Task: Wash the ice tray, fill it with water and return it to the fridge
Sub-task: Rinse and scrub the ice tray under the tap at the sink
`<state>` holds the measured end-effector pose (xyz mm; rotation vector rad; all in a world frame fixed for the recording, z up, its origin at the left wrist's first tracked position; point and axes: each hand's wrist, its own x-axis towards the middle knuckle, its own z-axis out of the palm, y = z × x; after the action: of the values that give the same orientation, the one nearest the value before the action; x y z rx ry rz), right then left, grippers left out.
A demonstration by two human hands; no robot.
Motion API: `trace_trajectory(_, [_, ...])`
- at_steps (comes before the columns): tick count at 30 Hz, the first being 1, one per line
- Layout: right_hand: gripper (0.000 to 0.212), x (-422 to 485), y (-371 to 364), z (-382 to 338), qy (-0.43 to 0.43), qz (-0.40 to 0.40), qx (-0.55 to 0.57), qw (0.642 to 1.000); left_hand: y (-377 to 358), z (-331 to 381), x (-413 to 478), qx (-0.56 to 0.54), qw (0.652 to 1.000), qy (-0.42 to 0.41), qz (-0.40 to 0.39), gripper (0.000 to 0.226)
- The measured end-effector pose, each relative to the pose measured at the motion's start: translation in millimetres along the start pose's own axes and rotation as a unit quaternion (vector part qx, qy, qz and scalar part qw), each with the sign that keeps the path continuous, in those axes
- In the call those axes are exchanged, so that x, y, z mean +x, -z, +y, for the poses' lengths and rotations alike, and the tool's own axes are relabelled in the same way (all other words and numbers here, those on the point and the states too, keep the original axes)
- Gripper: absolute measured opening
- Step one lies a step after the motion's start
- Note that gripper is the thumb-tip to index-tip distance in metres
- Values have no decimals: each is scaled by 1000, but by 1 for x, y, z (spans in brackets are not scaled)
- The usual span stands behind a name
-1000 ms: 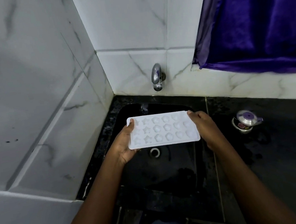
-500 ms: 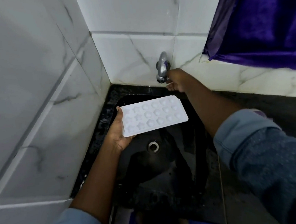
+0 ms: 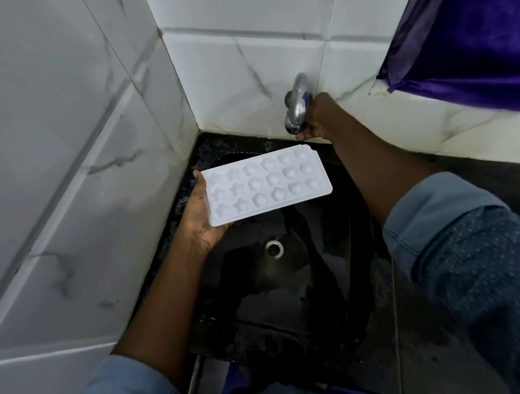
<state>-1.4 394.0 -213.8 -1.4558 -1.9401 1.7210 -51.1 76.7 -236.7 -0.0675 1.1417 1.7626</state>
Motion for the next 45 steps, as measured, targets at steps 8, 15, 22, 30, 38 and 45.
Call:
trace_trajectory(8, [39, -7, 2, -1, 6, -17, 48, 999, -7, 2, 3, 3, 1000, -8, 2, 73])
trace_trajectory(15, [45, -58, 43, 21, -33, -26, 43, 998, -7, -4, 10, 13, 1000, -4, -7, 86])
trace_trajectory(22, [37, -104, 48, 99, -61, -67, 37, 995, -15, -22, 30, 9, 999, 19, -28, 87])
trace_trajectory(30, [8, -96, 62, 135, -18, 46, 80, 996, -33, -50, 60, 40, 997, 52, -46, 86])
trace_trajectory(38, [8, -84, 87, 158, -53, 105, 36, 992, -53, -84, 76, 77, 991, 113, 2, 79])
trace_trajectory(45, [17, -68, 92, 176, -82, 142, 20, 986, -65, -85, 79, 53, 987, 149, 1, 83])
